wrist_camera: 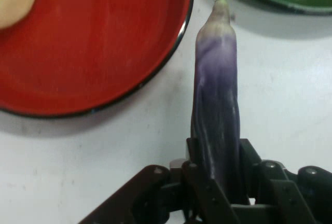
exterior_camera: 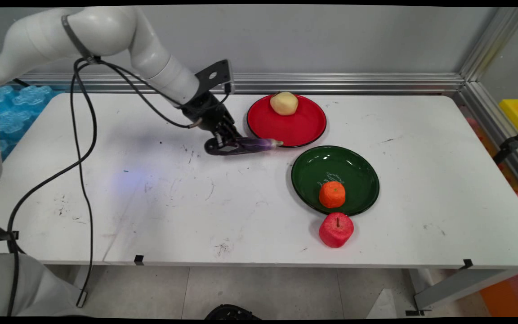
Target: Place the picked object on the table
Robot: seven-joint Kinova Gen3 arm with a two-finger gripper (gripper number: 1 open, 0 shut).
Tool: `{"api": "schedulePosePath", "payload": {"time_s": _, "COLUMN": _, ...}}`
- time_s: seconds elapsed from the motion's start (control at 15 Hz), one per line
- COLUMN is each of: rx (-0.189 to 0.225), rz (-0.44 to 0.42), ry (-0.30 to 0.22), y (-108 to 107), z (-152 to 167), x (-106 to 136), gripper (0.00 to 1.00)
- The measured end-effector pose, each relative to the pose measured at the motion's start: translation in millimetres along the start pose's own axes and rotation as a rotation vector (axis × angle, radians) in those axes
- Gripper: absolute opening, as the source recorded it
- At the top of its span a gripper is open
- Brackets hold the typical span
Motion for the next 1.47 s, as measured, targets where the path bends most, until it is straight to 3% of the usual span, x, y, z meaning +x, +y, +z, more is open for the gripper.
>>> {"api": "schedulePosePath", "payload": {"time_s": 0.53, "rx": -0.005, "rz": 0.001, "ry": -0.009, "y": 2, "z": 10, "x": -31, "gripper": 0.0}}
{"api": "schedulePosePath", "payload": {"time_s": 1.07, "rx": -0.001, "rz": 0.021, "ry": 0.027, "y": -3, "z": 37, "x": -36, "gripper": 0.0}}
{"api": "schedulePosePath", "payload": {"time_s": 1.13, "rx": 0.0, "rz": 0.022, "ry": 0.033, "y": -4, "z": 40, "x": -36, "gripper": 1.0}}
{"api": "schedulePosePath", "payload": {"time_s": 1.47, "rx": 0.007, "rz": 0.008, "ry": 0.059, "y": -6, "z": 47, "x": -29, "gripper": 1.0}}
